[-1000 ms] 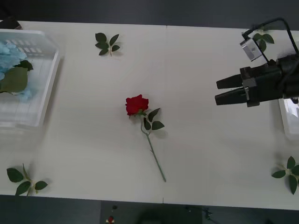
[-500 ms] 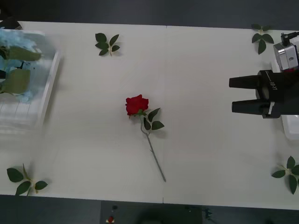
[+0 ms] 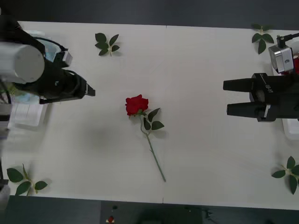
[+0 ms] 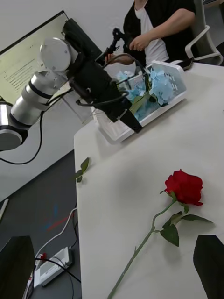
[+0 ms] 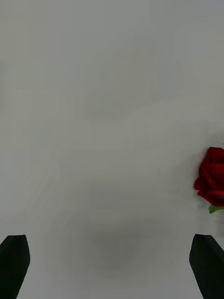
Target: Put the red flowers into the right box and the blue flowers into the left box
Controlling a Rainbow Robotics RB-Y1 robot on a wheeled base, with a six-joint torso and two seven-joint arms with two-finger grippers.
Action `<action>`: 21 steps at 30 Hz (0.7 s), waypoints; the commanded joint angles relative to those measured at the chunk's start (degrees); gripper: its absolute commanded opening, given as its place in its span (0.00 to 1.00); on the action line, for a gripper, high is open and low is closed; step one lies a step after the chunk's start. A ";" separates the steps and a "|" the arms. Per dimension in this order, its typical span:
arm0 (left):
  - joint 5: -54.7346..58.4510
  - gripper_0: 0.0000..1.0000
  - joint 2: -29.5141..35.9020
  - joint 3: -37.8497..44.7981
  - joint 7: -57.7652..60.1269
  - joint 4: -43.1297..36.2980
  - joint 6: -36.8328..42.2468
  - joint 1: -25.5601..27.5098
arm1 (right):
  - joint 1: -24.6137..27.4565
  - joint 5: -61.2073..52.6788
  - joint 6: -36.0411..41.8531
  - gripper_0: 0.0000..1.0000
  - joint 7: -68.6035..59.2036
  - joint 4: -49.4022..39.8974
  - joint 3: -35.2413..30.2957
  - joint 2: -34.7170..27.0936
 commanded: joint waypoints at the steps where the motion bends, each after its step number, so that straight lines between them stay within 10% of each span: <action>1: -7.99 1.00 -2.92 -7.94 6.56 -5.53 -2.17 1.74 | -0.86 -1.10 -0.77 1.00 0.52 -1.04 -0.92 -0.52; 21: -32.68 0.96 -11.98 -33.96 18.16 5.63 -22.30 3.05 | -0.86 -1.19 -2.26 1.00 0.52 -1.04 -0.92 -0.52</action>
